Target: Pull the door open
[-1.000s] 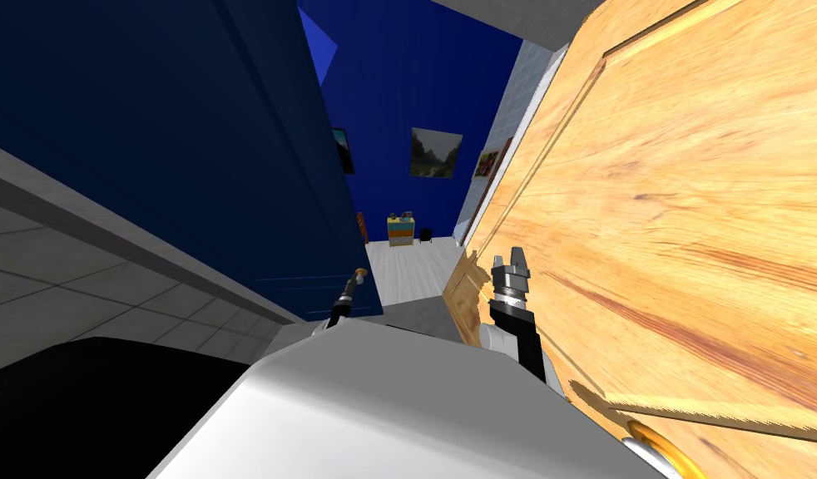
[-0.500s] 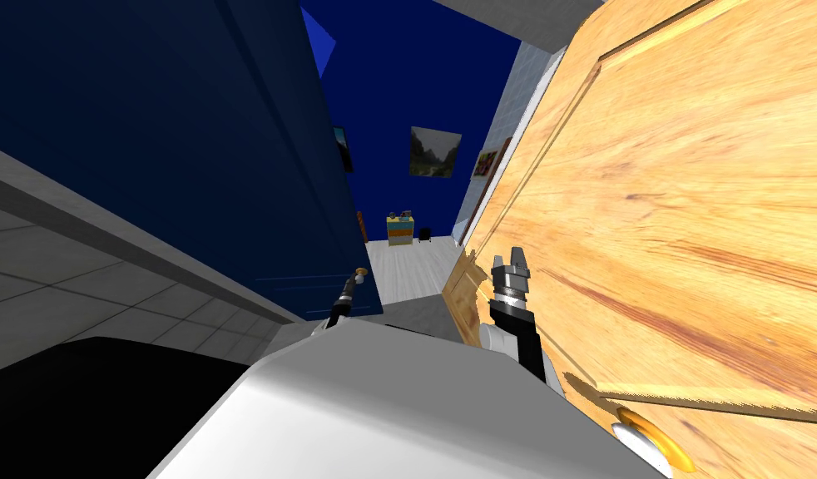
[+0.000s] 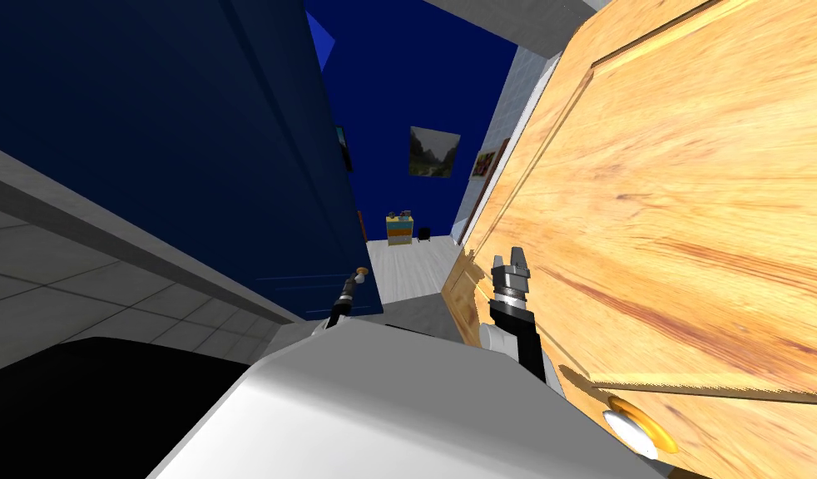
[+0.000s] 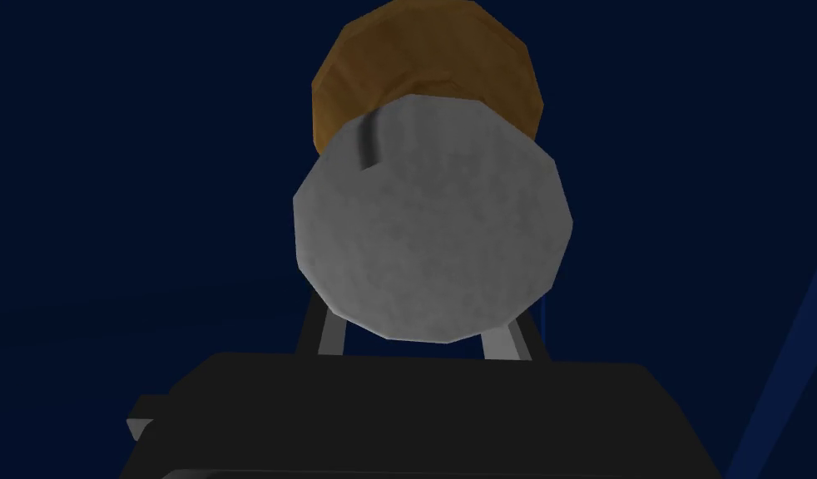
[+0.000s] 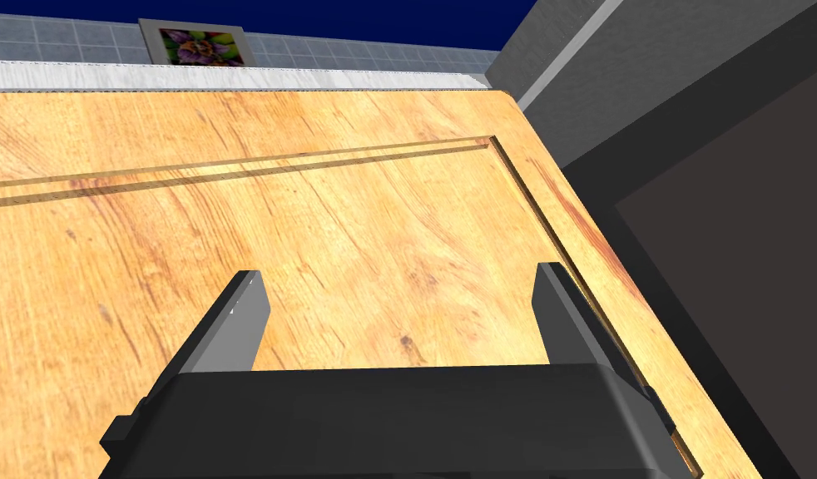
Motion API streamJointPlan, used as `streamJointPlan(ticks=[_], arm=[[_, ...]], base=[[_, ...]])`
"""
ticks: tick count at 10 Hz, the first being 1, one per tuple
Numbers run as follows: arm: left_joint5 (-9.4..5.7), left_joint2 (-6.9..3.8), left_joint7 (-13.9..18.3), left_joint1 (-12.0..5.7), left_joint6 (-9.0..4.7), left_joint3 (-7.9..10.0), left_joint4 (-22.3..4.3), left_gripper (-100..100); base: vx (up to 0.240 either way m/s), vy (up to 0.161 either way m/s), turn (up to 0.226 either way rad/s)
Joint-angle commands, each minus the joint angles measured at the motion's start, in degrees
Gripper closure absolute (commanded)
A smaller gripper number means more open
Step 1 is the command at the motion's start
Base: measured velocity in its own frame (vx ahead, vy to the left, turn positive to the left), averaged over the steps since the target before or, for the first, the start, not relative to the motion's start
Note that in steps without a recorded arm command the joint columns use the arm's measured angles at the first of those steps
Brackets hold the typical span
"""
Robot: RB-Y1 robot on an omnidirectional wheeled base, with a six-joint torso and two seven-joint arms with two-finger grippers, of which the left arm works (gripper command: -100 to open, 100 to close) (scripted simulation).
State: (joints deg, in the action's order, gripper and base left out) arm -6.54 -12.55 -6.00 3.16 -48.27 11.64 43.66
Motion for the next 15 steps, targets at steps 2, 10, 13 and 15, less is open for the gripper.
streamJointPlan(ticks=[2,10,13,15], arm=[[-1.35,0.66,3.9,-1.22,-0.61,-2.05,-1.3,100],[-3.91,0.12,12.1,-1.85,-0.68,-3.60,-2.0,100],[-4.76,-0.06,14.5,-2.06,-0.71,-4.11,-2.2,100],[-6.46,-0.42,18.4,-2.48,-0.75,-5.14,-2.7,100]], base=[[-0.028,0.011,-0.032],[-0.026,0.007,-0.023],[-0.014,0.001,-0.025],[-0.038,0.013,-0.038]])
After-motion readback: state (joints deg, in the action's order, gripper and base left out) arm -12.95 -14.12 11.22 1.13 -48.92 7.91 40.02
